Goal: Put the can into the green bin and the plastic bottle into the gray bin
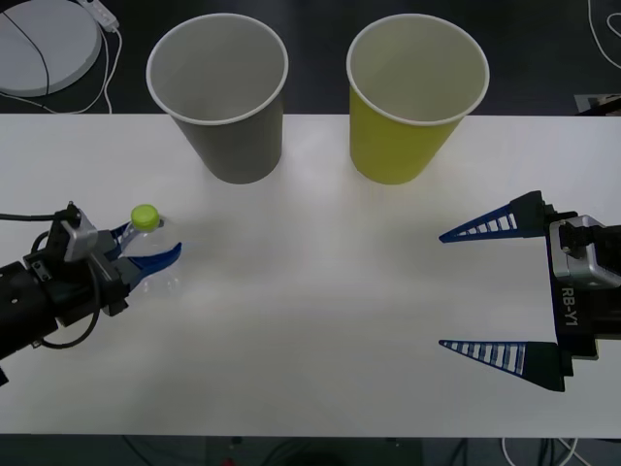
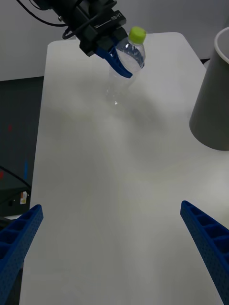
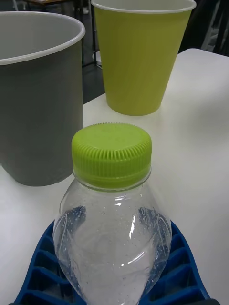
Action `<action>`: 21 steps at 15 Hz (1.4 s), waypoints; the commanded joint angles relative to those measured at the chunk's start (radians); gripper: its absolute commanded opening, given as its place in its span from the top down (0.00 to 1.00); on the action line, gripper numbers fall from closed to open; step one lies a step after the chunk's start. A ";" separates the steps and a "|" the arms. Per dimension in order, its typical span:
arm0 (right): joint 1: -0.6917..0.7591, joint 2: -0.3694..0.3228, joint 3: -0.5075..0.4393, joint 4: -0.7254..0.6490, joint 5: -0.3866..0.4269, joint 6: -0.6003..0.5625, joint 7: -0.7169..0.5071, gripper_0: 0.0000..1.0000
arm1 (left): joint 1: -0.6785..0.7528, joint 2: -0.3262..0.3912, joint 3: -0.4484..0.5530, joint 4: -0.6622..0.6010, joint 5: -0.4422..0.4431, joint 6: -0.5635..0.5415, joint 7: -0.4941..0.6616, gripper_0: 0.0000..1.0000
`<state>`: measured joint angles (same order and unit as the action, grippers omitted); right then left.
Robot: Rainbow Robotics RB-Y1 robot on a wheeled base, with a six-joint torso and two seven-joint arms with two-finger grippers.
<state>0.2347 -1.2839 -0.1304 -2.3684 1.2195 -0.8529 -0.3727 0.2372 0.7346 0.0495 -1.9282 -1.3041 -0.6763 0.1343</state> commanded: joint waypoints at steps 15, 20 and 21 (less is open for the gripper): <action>0.000 0.000 0.000 0.000 0.000 0.000 0.000 0.00 | -0.021 0.140 0.256 -0.123 -0.155 -0.192 0.479 1.00; 0.000 0.000 0.000 0.000 0.000 0.000 0.000 0.00 | -0.098 0.187 0.265 -0.121 -0.276 -0.193 0.627 1.00; 0.000 0.000 0.000 0.000 0.000 0.000 0.000 0.00 | -0.121 0.200 0.266 -0.123 -0.287 -0.227 0.659 1.00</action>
<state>0.2347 -1.2839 -0.1304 -2.3684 1.2195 -0.8529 -0.3728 0.1326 0.9253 0.3151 -2.0504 -1.5813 -0.8827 0.7705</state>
